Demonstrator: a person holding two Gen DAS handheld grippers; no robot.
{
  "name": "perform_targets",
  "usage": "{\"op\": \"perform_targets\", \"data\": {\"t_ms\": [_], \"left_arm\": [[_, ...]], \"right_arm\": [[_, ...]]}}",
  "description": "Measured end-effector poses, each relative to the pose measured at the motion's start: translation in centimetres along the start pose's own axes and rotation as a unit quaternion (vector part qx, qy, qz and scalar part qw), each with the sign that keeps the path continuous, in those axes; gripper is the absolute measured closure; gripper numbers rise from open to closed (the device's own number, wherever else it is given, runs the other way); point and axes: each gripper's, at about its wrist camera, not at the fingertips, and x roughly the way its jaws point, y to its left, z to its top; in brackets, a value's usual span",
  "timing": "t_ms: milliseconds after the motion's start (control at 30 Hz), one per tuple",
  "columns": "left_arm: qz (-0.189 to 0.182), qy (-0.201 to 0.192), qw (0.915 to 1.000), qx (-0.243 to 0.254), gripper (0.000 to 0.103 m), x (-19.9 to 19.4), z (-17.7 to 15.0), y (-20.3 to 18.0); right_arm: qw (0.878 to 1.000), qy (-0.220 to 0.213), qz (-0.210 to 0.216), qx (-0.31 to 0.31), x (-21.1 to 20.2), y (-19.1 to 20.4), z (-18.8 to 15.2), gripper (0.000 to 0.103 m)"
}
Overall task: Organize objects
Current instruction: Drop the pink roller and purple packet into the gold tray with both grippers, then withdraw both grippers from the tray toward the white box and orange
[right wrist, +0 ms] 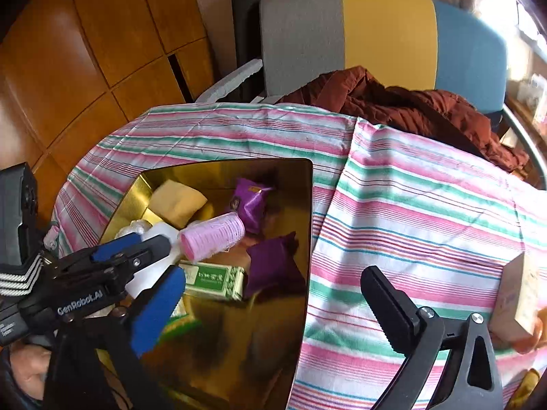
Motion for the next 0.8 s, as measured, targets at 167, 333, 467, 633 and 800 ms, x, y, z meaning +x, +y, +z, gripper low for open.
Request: {"op": "perform_targets", "data": {"t_ms": [167,333,467,633,800], "left_arm": [[0.023,-0.031,0.9988,0.028,0.04,-2.4,-1.6,-1.0],[0.051,-0.048,0.9957,0.061,0.04,-4.0,-2.8,-2.2],[0.052,-0.043,0.9955,0.066,0.04,-4.5,-3.7,-2.6],[0.05,-0.039,0.9947,0.08,0.04,-4.7,-4.6,-3.6],[0.049,-0.037,0.9929,0.102,0.04,-5.1,-5.2,-4.8]], "right_arm": [[0.999,-0.01,-0.035,-0.021,-0.7,0.8,-1.7,0.0],[0.998,-0.021,-0.051,-0.024,-1.7,0.9,-3.3,0.0],[0.998,-0.03,-0.059,-0.018,-2.8,0.4,-4.3,0.0],[0.997,-0.031,-0.068,-0.016,-3.9,-0.4,-5.5,0.0],[0.997,-0.033,-0.073,-0.008,-4.8,-1.4,-6.7,0.0]]}}
